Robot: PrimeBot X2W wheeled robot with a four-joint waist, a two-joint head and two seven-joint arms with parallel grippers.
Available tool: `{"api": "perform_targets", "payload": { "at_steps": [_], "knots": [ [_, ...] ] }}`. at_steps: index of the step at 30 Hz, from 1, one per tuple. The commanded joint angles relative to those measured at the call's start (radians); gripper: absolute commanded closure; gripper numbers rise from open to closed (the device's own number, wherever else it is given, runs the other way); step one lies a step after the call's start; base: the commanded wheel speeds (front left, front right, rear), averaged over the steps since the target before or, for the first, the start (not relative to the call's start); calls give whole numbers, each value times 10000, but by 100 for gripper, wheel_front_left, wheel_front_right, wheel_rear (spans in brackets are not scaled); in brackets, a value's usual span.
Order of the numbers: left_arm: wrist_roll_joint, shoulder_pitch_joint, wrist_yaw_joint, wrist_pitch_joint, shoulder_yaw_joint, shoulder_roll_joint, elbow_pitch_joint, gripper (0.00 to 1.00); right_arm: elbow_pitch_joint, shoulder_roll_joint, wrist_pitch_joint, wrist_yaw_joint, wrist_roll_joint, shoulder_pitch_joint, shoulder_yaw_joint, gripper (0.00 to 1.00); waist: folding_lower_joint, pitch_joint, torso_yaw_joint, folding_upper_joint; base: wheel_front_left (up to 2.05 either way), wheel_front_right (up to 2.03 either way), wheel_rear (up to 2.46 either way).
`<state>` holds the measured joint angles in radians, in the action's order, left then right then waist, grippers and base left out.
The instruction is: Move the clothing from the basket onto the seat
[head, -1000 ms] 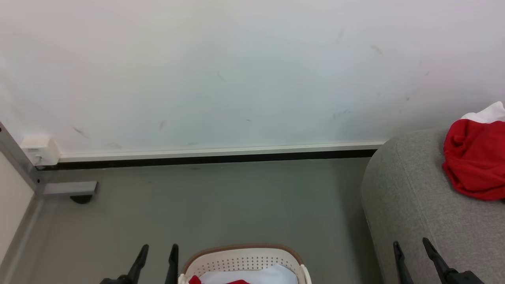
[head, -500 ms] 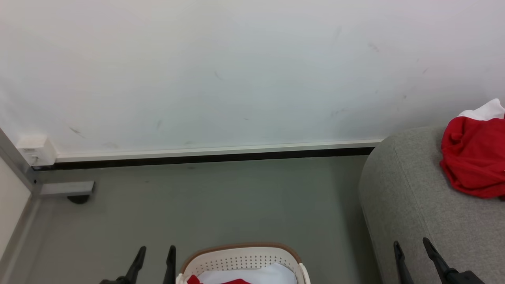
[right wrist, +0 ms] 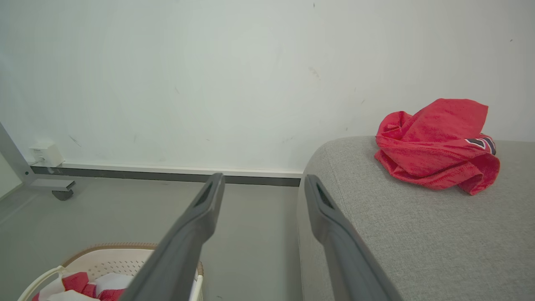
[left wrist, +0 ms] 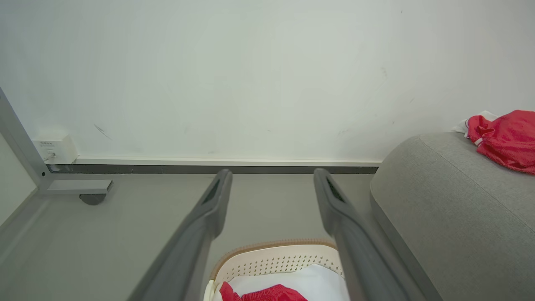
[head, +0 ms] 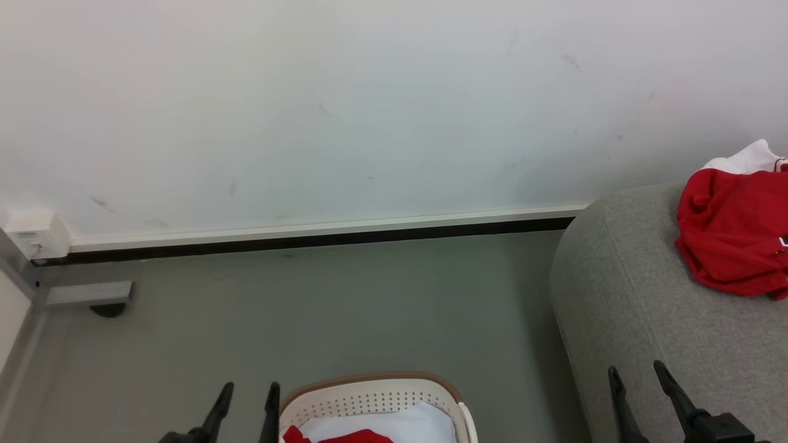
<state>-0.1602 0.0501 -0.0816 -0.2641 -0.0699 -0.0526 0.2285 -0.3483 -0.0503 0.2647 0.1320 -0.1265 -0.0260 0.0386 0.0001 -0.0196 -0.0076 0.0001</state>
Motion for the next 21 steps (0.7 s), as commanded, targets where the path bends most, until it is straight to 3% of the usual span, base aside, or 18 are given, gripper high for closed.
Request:
{"api": "perform_targets", "payload": {
  "at_steps": [1, 10, 21],
  "knots": [
    [143, -212, -73, -4, -21, -22, 146, 0, 95, -3, -7, -25, -120, -213, 65, 0, -1, 118, -114, -1, 0, 0, 0],
    [525, -1582, -302, 374, -655, -306, 1776, 0, 589, -9, -7, -25, -240, -839, 544, 0, -1, 991, -824, -1, 0, 0, 0],
    [763, -3669, -456, 2789, -1914, -998, 3849, 0, 1810, -1, -7, -24, -834, -1873, 1322, 0, -1, 3063, -2175, -1, 0, 0, 0]
  ]
}}
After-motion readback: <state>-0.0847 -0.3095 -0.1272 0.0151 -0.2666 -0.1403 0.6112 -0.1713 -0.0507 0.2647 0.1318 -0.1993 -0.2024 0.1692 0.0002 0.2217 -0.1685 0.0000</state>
